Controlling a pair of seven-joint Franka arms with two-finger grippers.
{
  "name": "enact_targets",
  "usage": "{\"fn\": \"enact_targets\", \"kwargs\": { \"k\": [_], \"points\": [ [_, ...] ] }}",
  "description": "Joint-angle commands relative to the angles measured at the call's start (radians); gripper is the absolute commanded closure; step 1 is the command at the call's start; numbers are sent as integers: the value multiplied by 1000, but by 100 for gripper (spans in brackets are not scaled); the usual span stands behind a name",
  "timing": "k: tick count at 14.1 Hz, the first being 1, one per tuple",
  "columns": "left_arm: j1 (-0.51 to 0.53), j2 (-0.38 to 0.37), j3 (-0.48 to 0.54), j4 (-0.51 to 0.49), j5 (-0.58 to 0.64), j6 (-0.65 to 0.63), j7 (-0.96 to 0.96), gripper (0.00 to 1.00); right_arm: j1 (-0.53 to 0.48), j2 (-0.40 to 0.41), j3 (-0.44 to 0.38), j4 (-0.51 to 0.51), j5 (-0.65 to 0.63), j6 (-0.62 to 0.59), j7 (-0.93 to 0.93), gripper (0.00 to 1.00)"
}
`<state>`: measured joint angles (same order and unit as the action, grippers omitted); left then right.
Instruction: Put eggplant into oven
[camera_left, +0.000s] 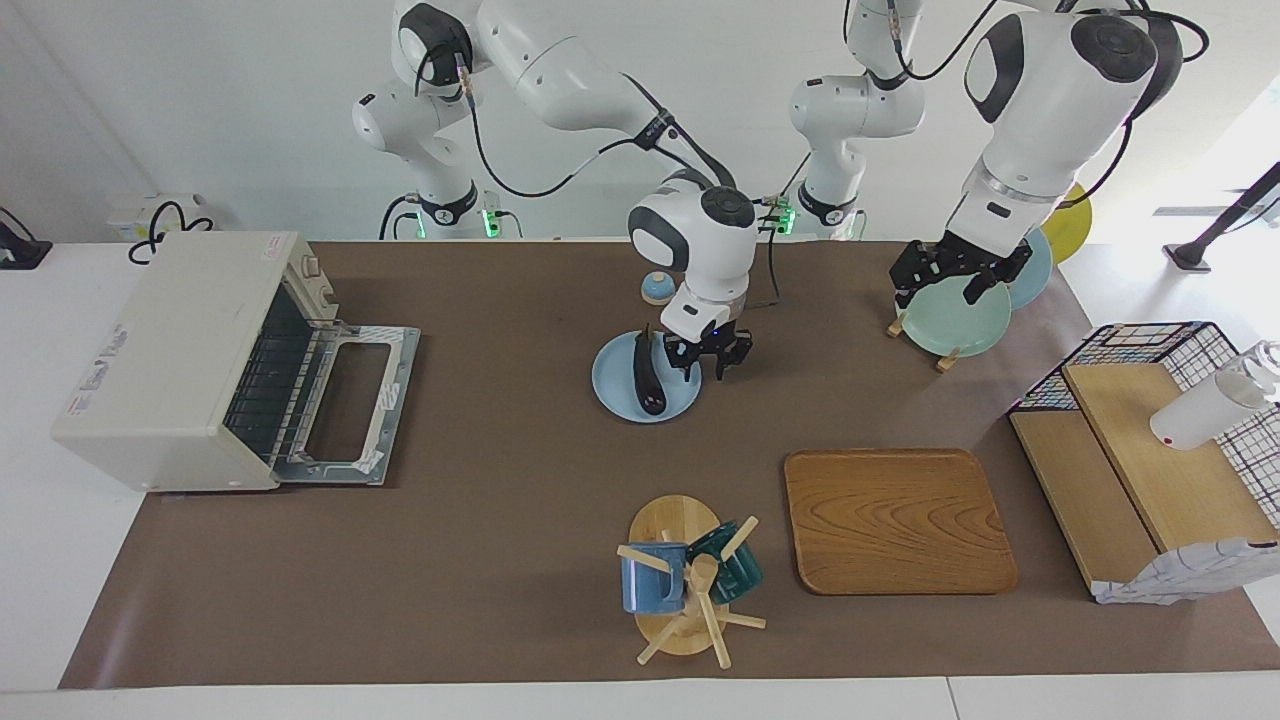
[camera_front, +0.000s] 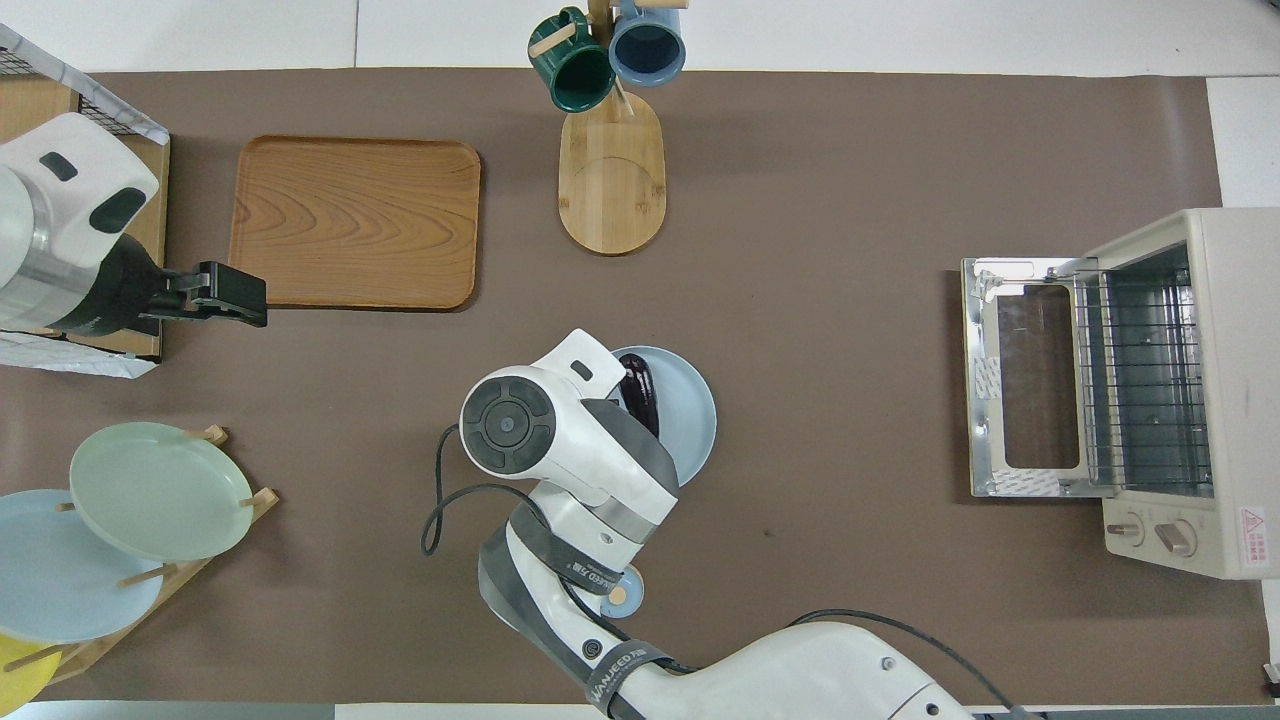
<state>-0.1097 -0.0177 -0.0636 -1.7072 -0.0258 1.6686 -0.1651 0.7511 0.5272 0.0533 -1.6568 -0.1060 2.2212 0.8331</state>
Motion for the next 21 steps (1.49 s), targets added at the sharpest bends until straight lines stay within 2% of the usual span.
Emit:
{"fn": "enact_targets", "kwargs": {
  "k": [1, 3, 4, 8, 11, 12, 13, 14, 16, 18, 19, 21],
  "points": [
    [15, -12, -18, 13, 7, 5, 35, 0, 1, -50, -1, -72, -12, 25, 21, 54],
    [15, 4, -19, 41, 6, -13, 35, 0, 1, -52, -1, -74, -12, 22, 21, 83],
    [15, 2, -18, 41, 6, -15, 36, 0, 1, -52, -1, -74, -12, 23, 27, 88],
    [18, -5, -18, 31, 6, -27, 38, 0, 2, -53, 3, -87, -12, 52, 76, 88],
    [19, -8, -18, 21, 6, -23, 35, 0, 23, -68, 3, -167, -12, 135, 92, 87],
    [18, -7, -18, 23, 6, -26, 33, 0, 24, -70, 3, -166, -12, 123, 90, 89],
    [19, -8, -18, 23, 6, -29, 35, 0, 24, -70, 3, -156, -17, 105, 87, 100],
    [18, -8, -18, 23, 6, -29, 35, 0, 24, -70, 2, -129, -23, 48, 86, 100],
    [18, -7, -18, 23, 6, -27, 32, 0, 10, -67, 3, -25, -110, -143, 71, 100],
    [18, -8, -18, 23, 6, -27, 29, 0, -18, -64, 0, 72, -146, -317, -39, 100],
    [16, -7, -18, 23, 6, -27, 29, 0, -51, -70, -3, 90, -150, -371, -95, 100],
    [16, -7, -18, 24, 6, -27, 27, 0, -160, -134, -4, 77, -149, -455, -216, 100]
  ]
}}
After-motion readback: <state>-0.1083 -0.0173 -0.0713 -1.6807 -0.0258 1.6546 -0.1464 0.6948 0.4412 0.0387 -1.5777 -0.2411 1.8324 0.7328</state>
